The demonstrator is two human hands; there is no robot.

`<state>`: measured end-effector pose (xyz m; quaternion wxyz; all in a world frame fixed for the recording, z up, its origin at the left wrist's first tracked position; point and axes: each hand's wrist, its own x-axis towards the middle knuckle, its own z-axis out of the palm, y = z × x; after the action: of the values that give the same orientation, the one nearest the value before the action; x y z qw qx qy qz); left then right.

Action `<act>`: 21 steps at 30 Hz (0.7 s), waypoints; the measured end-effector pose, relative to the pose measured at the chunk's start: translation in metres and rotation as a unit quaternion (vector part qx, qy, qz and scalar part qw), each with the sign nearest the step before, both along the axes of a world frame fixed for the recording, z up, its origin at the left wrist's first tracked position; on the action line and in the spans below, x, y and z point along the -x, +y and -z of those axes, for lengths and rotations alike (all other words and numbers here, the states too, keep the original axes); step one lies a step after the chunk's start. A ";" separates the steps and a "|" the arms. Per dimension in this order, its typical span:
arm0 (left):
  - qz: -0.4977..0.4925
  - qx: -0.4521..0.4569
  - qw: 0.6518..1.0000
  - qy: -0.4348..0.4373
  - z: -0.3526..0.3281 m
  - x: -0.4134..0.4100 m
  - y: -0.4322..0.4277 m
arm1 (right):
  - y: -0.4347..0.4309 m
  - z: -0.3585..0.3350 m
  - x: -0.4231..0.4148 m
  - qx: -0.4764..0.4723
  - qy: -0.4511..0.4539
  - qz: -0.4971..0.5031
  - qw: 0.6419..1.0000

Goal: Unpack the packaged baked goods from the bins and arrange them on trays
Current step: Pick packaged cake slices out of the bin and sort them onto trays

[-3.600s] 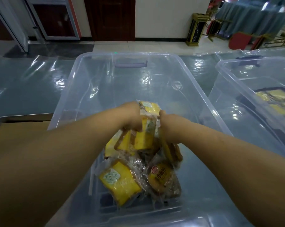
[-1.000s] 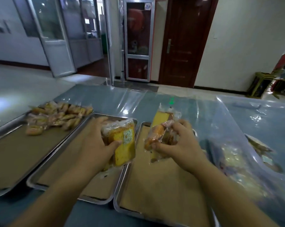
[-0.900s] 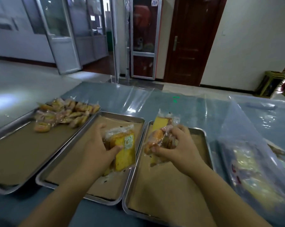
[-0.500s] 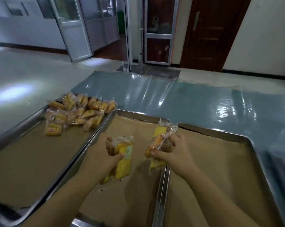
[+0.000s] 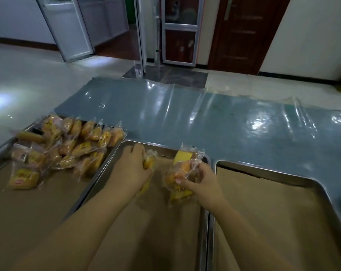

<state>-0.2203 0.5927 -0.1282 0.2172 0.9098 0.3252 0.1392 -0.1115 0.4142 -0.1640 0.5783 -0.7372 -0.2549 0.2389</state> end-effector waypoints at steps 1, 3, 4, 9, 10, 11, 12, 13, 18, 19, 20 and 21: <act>0.008 -0.007 1.000 0.010 0.002 -0.012 0.001 | -0.001 0.003 -0.005 0.006 0.001 -0.004 1.000; 0.028 -0.019 0.999 0.038 0.008 -0.037 -0.002 | -0.005 0.008 -0.015 0.013 0.005 -0.011 1.000; 0.037 0.002 0.998 0.040 0.011 -0.048 -0.007 | -0.007 0.010 -0.019 0.022 -0.006 -0.015 1.000; 0.089 0.079 0.992 0.033 0.030 -0.084 -0.029 | -0.021 0.014 -0.036 0.101 -0.083 -0.014 0.991; 0.105 0.088 0.990 0.034 0.033 -0.083 -0.030 | -0.025 0.017 -0.036 0.108 -0.079 -0.008 0.991; 0.123 0.112 0.986 0.028 0.037 -0.080 -0.027 | -0.028 0.019 -0.035 0.112 -0.069 0.004 0.991; 0.142 0.145 0.979 0.013 0.040 -0.074 -0.025 | -0.031 0.021 -0.033 0.116 -0.066 0.018 0.991; 0.160 0.177 0.971 -0.006 0.043 -0.067 -0.021 | -0.034 0.023 -0.030 0.114 -0.072 0.031 0.990; 0.223 0.159 0.962 0.006 0.066 -0.028 0.001 | -0.040 0.023 -0.010 0.087 -0.101 0.046 0.990; 0.229 0.164 0.959 0.024 0.071 -0.022 0.001 | -0.040 0.023 -0.008 0.080 -0.086 0.044 0.992; 0.229 0.163 0.959 0.038 0.075 -0.018 0.000 | -0.040 0.023 -0.008 0.076 -0.073 0.041 0.994; 0.225 0.156 0.960 0.047 0.078 -0.017 -0.001 | -0.039 0.023 -0.009 0.075 -0.064 0.040 0.994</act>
<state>-0.2033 0.5916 -0.2064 0.3670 0.9197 0.1391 -0.0085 -0.1021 0.3750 -0.1867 0.5130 -0.8019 -0.2432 0.1862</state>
